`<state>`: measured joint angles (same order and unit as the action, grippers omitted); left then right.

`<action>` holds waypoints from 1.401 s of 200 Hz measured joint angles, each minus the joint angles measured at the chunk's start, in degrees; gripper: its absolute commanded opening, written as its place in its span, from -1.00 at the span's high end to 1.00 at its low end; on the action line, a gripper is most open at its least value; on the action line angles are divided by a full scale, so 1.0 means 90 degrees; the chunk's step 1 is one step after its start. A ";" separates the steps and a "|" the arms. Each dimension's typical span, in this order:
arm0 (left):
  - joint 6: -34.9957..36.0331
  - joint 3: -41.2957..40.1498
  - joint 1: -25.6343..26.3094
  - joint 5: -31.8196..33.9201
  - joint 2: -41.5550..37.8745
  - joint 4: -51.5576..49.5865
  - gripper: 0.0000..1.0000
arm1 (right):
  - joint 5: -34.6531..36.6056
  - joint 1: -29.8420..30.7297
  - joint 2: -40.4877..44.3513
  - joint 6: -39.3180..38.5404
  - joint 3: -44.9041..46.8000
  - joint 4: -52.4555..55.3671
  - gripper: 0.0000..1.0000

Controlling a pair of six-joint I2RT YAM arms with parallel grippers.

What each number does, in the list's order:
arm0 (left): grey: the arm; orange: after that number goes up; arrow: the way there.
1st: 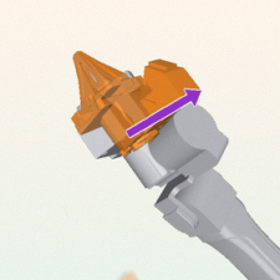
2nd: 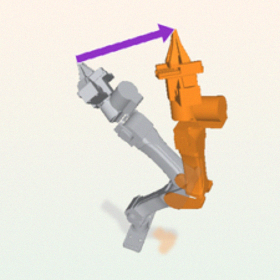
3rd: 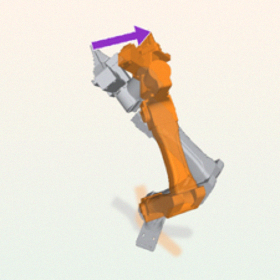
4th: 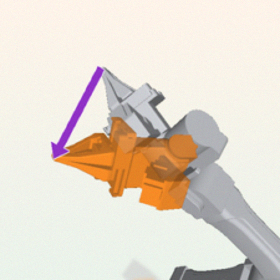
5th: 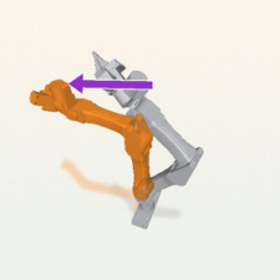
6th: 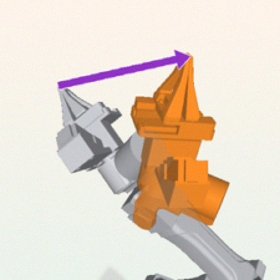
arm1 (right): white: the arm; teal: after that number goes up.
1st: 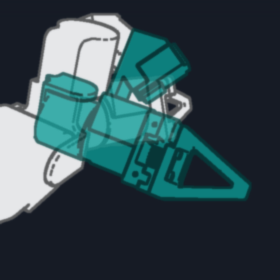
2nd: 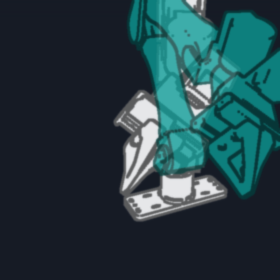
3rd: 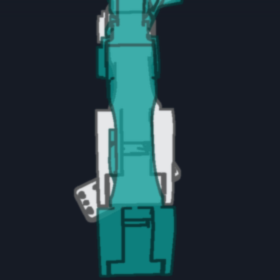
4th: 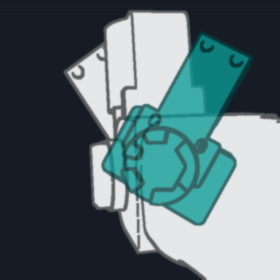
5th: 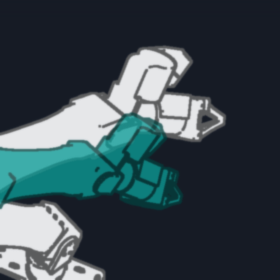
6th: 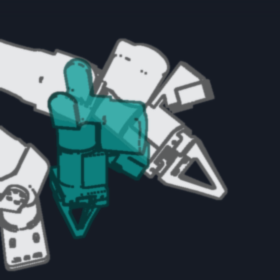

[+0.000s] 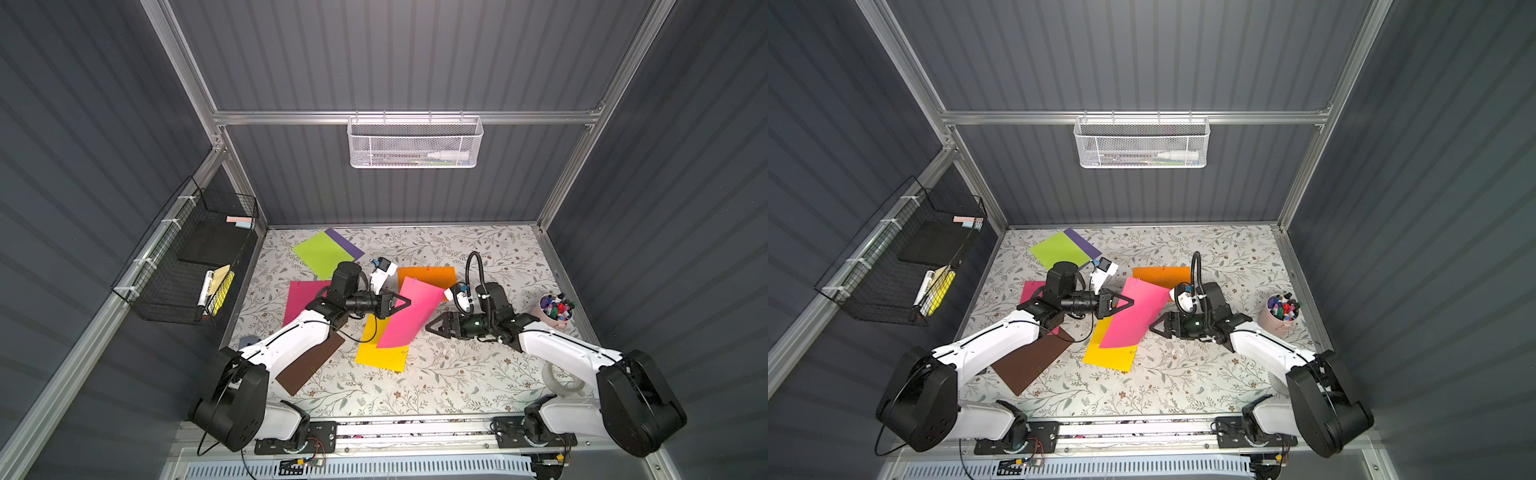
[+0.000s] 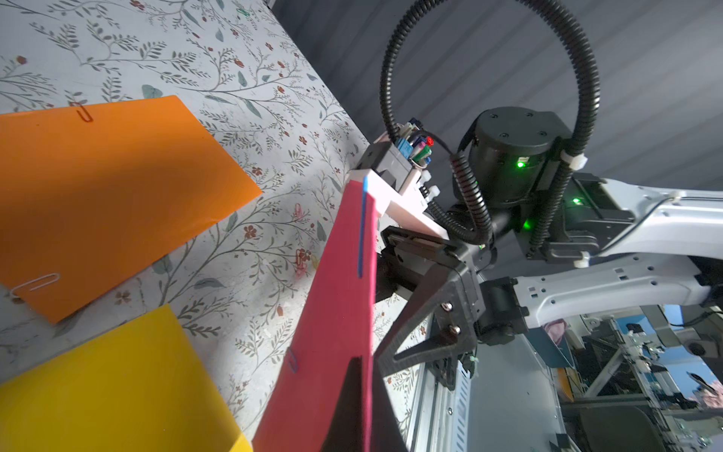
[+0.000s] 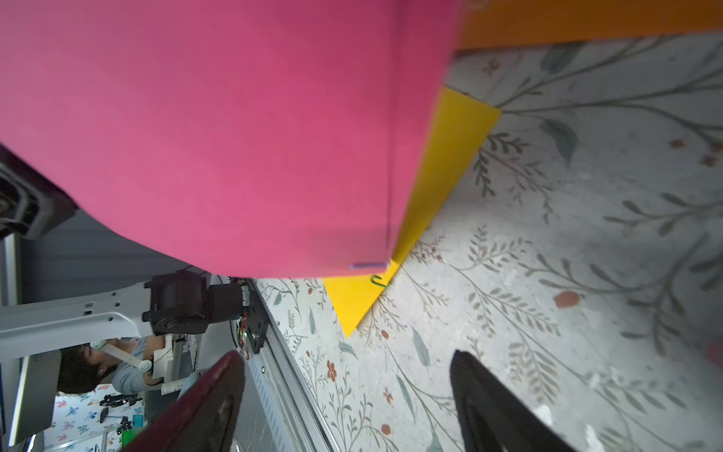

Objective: Unclip the paperclips from the documents
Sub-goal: Pick up the document from the center of the board, then remove the paper clip from the document.

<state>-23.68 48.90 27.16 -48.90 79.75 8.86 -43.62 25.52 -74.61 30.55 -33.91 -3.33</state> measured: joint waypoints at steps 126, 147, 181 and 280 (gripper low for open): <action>-0.0036 0.1151 -0.0097 -0.1326 -0.0138 0.0007 1.00 | -0.0335 -0.0126 0.1345 -0.0299 0.0835 -0.2001 -0.70; -0.0165 0.1151 -0.0155 -0.1484 -0.0160 0.0073 1.00 | -0.0449 -0.0219 0.1430 -0.0104 0.1095 -0.2550 -0.64; -0.0325 0.1151 -0.0245 -0.1690 -0.0253 0.0236 1.00 | -0.0882 -0.0255 0.1452 0.0240 0.1192 -0.3296 -0.50; -0.0447 0.0974 -0.0665 -0.1950 -0.0347 0.0466 1.00 | -0.1596 -0.0255 0.1474 0.0775 0.1134 -0.4092 0.28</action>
<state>-27.70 57.67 21.17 -66.46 76.62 13.06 -57.98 23.22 -61.34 37.52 -23.70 -40.16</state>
